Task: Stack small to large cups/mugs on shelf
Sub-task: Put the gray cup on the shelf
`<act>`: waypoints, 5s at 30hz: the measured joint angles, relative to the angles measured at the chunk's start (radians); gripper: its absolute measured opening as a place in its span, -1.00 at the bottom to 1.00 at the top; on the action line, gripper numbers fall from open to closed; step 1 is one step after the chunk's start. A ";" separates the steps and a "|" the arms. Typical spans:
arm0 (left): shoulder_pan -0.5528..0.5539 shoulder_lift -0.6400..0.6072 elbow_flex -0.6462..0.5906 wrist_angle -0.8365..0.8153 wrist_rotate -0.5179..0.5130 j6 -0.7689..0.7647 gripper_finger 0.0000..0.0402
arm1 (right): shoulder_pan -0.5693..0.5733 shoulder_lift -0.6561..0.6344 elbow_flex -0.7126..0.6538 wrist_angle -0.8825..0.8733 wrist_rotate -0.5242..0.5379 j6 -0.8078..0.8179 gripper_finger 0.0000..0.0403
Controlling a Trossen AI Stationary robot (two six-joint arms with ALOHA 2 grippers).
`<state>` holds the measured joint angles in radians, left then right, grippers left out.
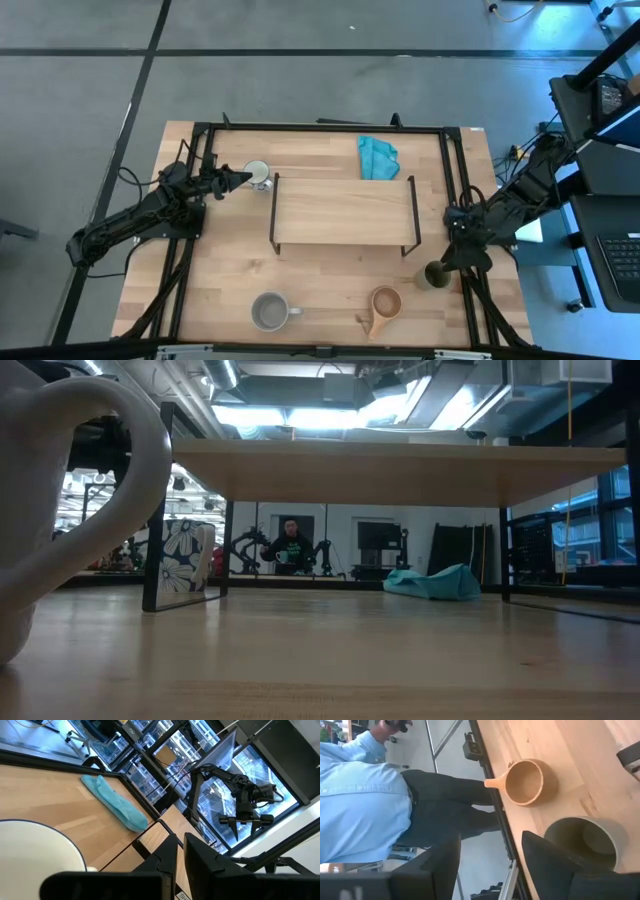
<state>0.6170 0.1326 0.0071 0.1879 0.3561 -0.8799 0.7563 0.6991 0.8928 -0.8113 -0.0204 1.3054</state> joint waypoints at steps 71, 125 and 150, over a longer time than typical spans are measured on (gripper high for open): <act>0.000 0.000 0.000 0.000 0.000 -0.001 -0.86 | -0.388 0.322 0.541 -0.769 0.216 -0.184 0.06; 0.000 0.000 0.000 0.000 -0.060 0.002 -0.86 | 0.126 0.573 0.171 -0.545 -0.001 0.753 0.06; 0.000 0.000 0.000 0.000 -0.060 0.000 -0.86 | 0.126 0.576 0.067 -0.417 0.018 0.771 -0.41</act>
<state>0.6168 0.1324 0.0072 0.1879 0.2962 -0.8803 0.8822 1.2747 0.9596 -1.2279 -0.0026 2.0761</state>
